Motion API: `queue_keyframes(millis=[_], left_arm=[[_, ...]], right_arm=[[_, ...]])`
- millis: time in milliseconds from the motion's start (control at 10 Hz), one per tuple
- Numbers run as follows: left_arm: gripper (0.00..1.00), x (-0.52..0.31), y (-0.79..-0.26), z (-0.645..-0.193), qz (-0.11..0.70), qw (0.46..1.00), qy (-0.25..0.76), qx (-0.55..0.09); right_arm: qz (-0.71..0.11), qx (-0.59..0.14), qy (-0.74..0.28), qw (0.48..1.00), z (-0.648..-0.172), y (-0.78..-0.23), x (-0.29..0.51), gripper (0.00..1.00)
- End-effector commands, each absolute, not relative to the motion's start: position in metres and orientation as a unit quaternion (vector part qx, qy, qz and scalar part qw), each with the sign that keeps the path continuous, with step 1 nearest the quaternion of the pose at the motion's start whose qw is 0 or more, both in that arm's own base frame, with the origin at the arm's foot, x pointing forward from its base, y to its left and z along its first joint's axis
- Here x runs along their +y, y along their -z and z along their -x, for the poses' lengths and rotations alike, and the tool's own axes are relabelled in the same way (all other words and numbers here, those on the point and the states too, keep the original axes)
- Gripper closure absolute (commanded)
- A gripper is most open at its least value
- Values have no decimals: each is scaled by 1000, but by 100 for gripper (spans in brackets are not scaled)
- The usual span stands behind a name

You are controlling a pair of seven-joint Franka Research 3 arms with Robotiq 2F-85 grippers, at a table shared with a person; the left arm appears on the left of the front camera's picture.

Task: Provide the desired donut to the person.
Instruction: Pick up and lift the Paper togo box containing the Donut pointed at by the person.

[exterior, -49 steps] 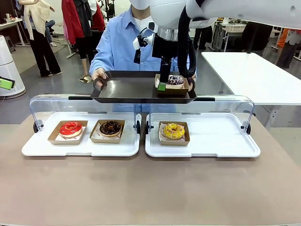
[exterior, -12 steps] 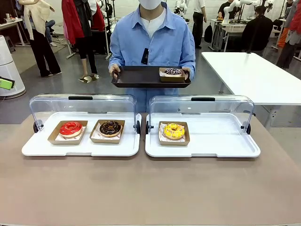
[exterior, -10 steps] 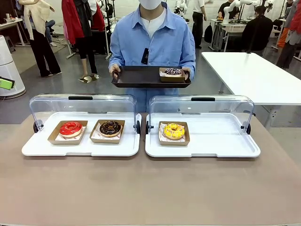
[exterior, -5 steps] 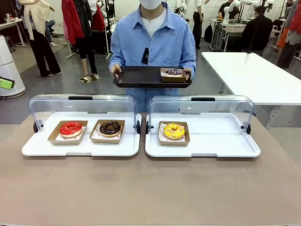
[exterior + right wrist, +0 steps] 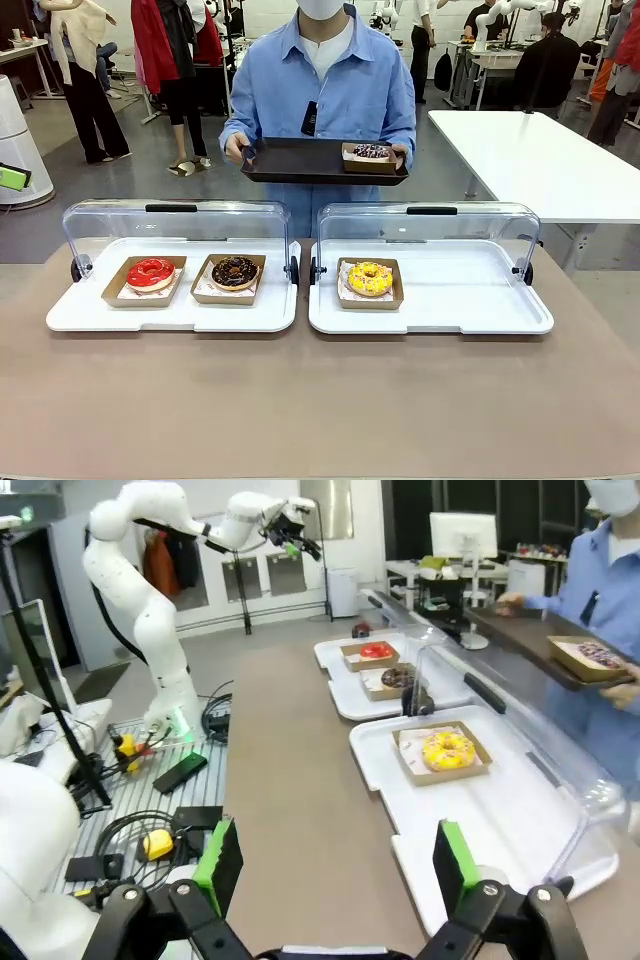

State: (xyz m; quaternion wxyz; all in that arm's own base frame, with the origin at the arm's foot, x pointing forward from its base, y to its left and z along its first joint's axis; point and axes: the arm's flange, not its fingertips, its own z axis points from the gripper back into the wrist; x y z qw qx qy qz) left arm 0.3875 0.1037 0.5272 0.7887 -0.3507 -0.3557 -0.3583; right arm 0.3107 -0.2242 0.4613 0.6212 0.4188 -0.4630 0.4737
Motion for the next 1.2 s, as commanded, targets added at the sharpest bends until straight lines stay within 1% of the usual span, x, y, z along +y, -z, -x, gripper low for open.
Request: queue_keyframes(millis=[0,100,200,1100], left_arm=[[0,103,-530,-387,355,791,351,-354],[0,103,-530,-387,355,791,351,-354],[0,103,-530,-387,355,791,351,-354],[0,103,-530,-387,355,791,351,-354]], right_arm=[[-404,-469,-456,639,-316,-464,-220,0],[-400,-469,-447,648,-315,-466,-215,0],[-412,-465,-471,626,-312,-462,-226,0],[-412,-465,-471,626,-312,-462,-226,0]])
